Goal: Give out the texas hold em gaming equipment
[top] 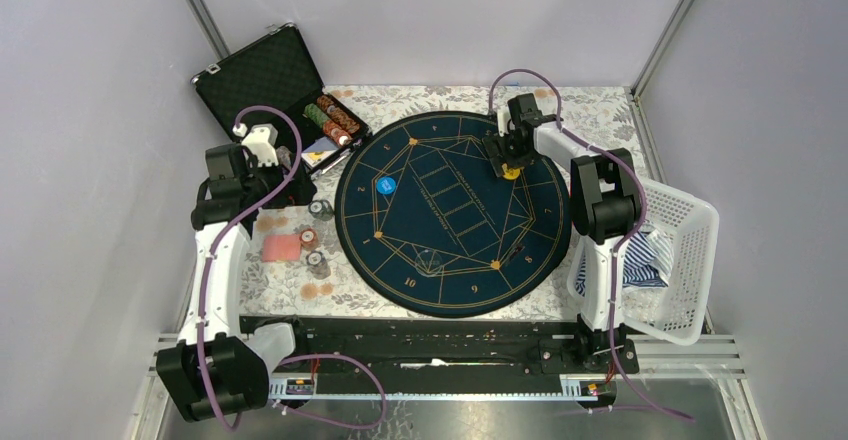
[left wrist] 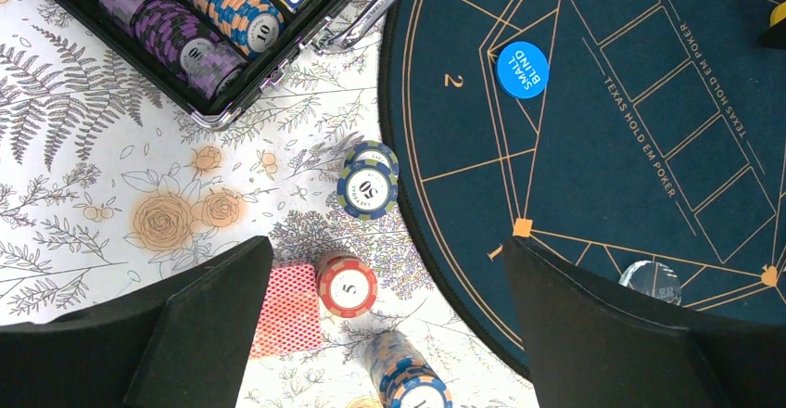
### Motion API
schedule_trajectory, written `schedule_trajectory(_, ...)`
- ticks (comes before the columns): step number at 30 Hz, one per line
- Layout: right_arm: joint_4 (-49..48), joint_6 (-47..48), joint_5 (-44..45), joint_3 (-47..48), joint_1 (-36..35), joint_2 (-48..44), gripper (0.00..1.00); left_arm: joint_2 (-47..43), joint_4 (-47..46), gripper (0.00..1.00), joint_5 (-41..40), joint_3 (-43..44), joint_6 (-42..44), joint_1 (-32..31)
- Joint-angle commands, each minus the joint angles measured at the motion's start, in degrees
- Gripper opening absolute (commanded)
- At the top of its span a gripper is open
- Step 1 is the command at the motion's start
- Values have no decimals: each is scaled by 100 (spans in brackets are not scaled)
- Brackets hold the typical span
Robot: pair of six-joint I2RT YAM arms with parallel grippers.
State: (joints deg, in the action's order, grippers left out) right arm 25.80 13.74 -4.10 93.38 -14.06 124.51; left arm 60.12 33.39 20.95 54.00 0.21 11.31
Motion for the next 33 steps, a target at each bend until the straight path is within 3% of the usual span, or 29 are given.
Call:
schedule_trajectory(1, 74, -18, -70, 158, 37, -406, 93, 31, -97, 99, 6, 283, 111, -9)
schedule_trajectory(3, 193, -44, -220, 260, 35, -633, 99, 106, 60, 99, 39, 413, 220, -11)
schedule_trajectory(8, 268, -135, -623, 141, 40, -1585, 100, 255, 457, 99, -15, 676, 692, -8)
schedule_trajectory(16, -645, -913, -1242, -1142, 35, -3376, 100, 410, 1203, 99, 246, 904, 1426, -5)
schedule_trajectory(22, -9, -832, -2322, -1386, 35, -3570, 100, 414, 1046, 99, 110, 639, 2177, 0)
schedule_trajectory(33, -582, -600, -3132, -2635, 35, -4147, 100, 1636, 1592, 99, 609, 945, 4695, -83)
